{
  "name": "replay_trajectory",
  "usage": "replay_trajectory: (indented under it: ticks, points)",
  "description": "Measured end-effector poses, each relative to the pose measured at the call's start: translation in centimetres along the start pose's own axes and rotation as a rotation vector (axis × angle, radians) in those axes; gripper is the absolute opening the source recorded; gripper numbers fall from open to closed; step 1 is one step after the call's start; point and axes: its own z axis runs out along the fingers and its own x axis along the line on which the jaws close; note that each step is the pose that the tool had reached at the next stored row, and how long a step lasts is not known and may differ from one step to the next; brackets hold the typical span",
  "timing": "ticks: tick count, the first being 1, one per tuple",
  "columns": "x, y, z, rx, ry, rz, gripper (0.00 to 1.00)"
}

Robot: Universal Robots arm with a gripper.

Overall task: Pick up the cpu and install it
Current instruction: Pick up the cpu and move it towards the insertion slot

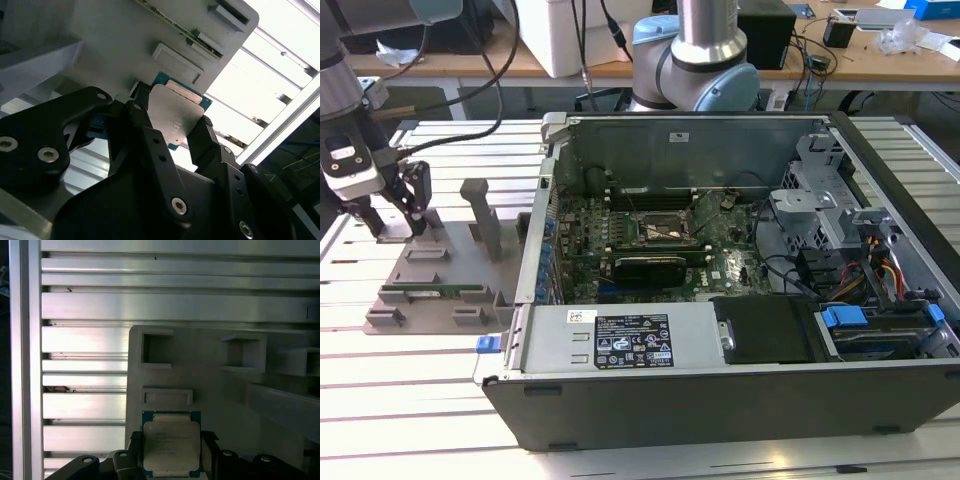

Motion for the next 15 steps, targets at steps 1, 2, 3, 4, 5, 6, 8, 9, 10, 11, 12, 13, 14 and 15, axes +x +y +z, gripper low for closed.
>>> replay_trajectory:
  ticks: [1, 2, 3, 4, 5, 6, 8, 9, 10, 11, 12, 13, 14, 15]
  points:
    - [0.0, -0.01, -0.23, 0.0001, 0.0, 0.0, 0.55]
    - [-0.01, -0.01, -0.43, 0.0001, 0.0, 0.0, 0.55]
    - [-0.02, -0.02, -0.66, 0.0, 0.0, 0.0, 0.55]
    - [-0.02, -0.02, -0.85, 0.0001, 0.0, 0.0, 0.55]
    - [-0.03, -0.03, -1.05, 0.0, 0.0001, 0.0, 0.55]
    - [-0.03, -0.03, -1.22, 0.0, 0.0, 0.0, 0.55]
    - [-0.04, -0.04, -1.62, 0.0, 0.0, 0.0, 0.55]
    - [-0.04, -0.05, -1.76, 0.0001, 0.0, 0.0, 0.55]
    - [-0.04, -0.05, -1.96, 0.0001, 0.0001, 0.0, 0.55]
    - [-0.05, -0.05, -2.1, 0.0, 0.0, 0.0, 0.55]
    - [-0.06, -0.05, -2.41, 0.0001, 0.0, 0.0, 0.55]
    - [-0.06, -0.05, -2.7, 0.0, 0.0, 0.0, 0.55]
    - [-0.07, -0.06, -2.9, 0.0, 0.0001, 0.0, 0.55]
    - [-0.07, -0.06, -3.05, 0.0001, 0.0, 0.0, 0.55]
